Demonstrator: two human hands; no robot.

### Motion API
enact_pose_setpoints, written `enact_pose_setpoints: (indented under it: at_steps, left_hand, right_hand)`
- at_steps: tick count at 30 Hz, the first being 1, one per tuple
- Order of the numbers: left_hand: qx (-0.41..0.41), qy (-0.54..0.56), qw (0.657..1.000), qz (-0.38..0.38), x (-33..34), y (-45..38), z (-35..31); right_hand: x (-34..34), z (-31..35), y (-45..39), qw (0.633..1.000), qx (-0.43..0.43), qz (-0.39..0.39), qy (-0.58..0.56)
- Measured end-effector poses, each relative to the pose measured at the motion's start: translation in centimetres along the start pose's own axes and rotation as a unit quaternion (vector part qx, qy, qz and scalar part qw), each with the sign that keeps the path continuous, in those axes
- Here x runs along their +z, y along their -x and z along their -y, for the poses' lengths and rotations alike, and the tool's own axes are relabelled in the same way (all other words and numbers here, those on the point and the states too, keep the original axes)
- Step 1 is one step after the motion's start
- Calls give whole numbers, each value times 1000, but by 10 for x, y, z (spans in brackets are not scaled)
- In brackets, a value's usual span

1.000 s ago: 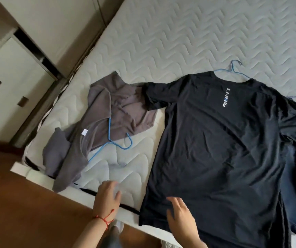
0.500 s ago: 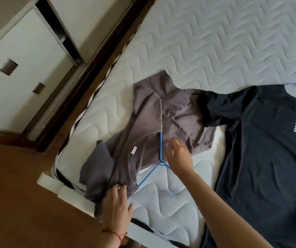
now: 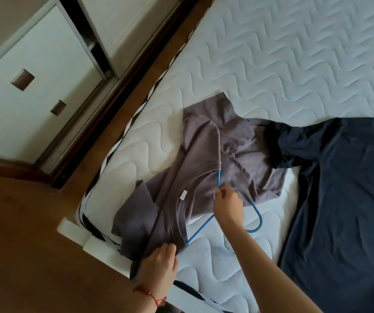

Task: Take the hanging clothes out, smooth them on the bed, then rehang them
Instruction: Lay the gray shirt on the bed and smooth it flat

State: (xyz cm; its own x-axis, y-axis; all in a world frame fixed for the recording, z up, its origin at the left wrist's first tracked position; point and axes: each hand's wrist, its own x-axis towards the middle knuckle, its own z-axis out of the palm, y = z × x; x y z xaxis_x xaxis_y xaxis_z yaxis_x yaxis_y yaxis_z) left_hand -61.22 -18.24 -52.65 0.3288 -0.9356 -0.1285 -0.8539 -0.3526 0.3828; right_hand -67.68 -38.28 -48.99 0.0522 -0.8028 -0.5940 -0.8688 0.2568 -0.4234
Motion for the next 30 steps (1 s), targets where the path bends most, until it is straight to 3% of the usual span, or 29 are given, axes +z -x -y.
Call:
enact_pose_setpoints:
  at_steps: [5,10,17,23,26,28,30]
  left_hand:
    - [53,-23,998,14,-17,7,-22]
    - [81,21,996,-32,-31,31,-56]
    - [94,8,980,-177,-116,16,-104]
    - [150,-72,927,-335,-231,1,-146]
    - [170,-171,915,-325,-290,1,-162]
    - [186,-204,912,-303,-324,5,-169]
    - [211,-205,910,-293,-349,13,-172]
  right_hand:
    - [-27,2,27,996,-66,-25,62]
    - [-79,-4,69,977,-162,-60,127]
    - [-157,-18,137,921,-292,-119,227]
    - [-221,-18,210,836,-430,-157,303]
    - [-254,-5,250,768,-510,-173,347]
    - [-276,4,274,707,-543,-228,392]
    - [-296,15,295,672,-551,-280,408]
